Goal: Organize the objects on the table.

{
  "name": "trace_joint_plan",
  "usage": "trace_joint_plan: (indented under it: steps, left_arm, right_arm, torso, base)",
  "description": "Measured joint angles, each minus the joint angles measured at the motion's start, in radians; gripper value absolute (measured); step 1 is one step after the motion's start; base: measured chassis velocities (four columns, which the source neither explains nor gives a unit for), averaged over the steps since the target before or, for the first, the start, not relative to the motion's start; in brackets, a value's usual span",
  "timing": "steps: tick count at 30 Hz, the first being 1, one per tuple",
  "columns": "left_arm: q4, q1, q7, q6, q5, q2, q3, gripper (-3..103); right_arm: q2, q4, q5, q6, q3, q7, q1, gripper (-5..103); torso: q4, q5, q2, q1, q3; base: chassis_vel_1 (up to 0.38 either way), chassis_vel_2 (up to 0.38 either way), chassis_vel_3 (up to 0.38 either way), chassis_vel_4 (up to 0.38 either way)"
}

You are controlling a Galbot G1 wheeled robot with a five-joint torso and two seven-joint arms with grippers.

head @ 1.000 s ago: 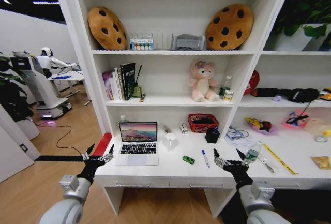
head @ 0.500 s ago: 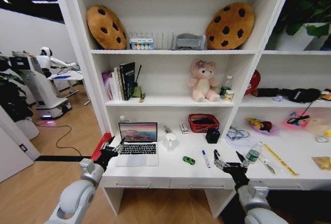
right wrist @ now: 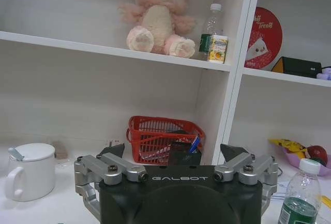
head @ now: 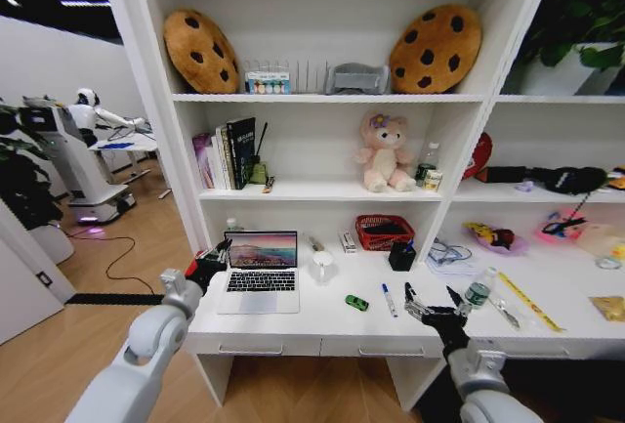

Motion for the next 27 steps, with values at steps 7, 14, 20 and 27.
trace_joint_plan:
  steps: [7,14,20,27]
  left_arm:
    - [0.106,-0.192,-0.047,0.056,-0.077,-0.001,0.136,0]
    - [0.222,-0.400,-0.112,0.202,-0.131,-0.022,0.319,0]
    - [0.300,-0.497,-0.133,0.236,-0.157,-0.067,0.379,0]
    - [0.434,-0.601,-0.068,0.231,-0.138,-0.124,0.421,0]
  right_arm:
    - [0.000,-0.018,0.005,-0.001,0.008,0.005,0.009,100]
    - [0.000,-0.036,0.021,0.000,0.014,0.016,0.021,100]
    - [0.007,-0.047,0.023,0.008,0.016,0.022,0.031,100]
    - [0.007,-0.053,0.040,0.010,0.024,0.031,0.055,100]
  torso:
    - [0.0001,0.0002,0.000,0.000,0.000]
    - [-0.0001,0.0001,0.000,0.000,0.000]
    - [0.0000,0.0002,0.000,0.000,0.000]
    - [0.0002,0.0000,0.000,0.000,0.000]
  base:
    - [0.000,0.000,0.000,0.000]
    - [0.000,0.000,0.000,0.000]
    - [0.000,0.000,0.000,0.000]
    - [0.000,0.000,0.000,0.000]
